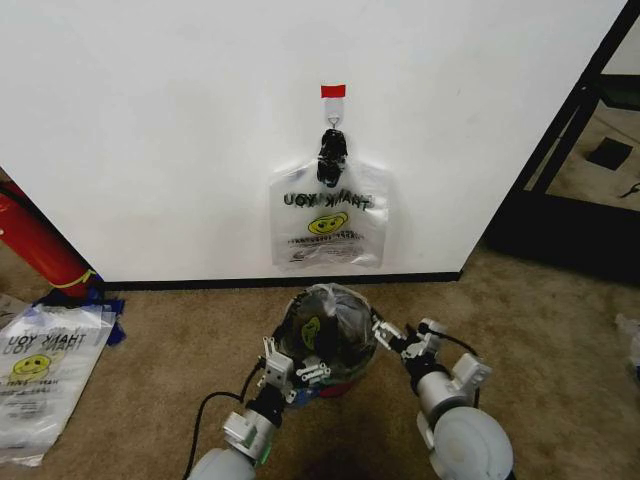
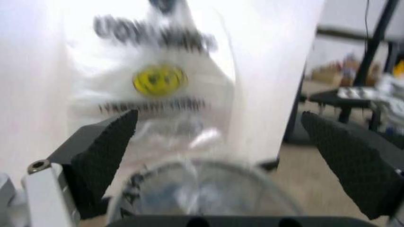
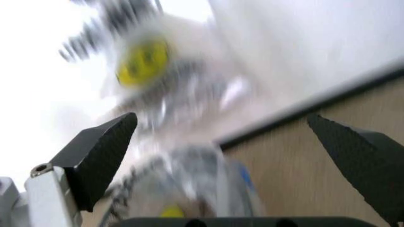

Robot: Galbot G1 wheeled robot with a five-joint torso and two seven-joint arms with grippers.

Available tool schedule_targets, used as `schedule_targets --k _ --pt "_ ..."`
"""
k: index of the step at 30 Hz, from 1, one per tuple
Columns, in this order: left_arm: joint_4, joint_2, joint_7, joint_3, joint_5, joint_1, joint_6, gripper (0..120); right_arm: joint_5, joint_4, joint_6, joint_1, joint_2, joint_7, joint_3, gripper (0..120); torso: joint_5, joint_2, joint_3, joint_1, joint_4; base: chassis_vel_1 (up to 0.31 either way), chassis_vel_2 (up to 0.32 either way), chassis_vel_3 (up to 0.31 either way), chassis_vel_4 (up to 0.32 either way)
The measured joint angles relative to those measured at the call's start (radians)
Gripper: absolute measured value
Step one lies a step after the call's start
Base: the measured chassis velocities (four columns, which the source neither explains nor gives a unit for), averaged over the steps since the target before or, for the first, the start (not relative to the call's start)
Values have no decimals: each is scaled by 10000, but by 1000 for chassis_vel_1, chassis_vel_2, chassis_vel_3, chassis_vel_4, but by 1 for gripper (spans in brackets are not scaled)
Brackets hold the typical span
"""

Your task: Pick up the garbage bag from the wall and place it over the trash bin.

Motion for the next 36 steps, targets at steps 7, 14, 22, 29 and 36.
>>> schedule_targets --k 7,14,22,29,36 --pt "-530 -360 -256 -2074 -823 1316 -244 100 -3393 271 3551 -1317 280 -238 695 100 -1 -1 0 0 1 0 0 0 0" --pt "-1481 -833 -413 -3805 -803 3036 -581 100 -5401 838 6375 -3378 581 -387 1565 100 -3 0 -2 -1 -1 0 0 0 0" --pt "-1974 -1167 -402 -4404 -417 3509 -947 100 -5602 1417 7070 -4348 741 -324 1568 100 -3 0 0 -1 0 0 0 0 0" --pt "-2074 -1252 -354 -4368 -140 3449 -763 100 -5908 1668 6890 -4350 807 -142 1380 100 -2 0 0 -1 -1 0 0 0 0" --pt "-2029 -1264 -292 -4336 56 3348 -609 100 -6411 1592 6891 -4331 928 119 1282 100 -2 0 0 0 -1 0 0 0 0"
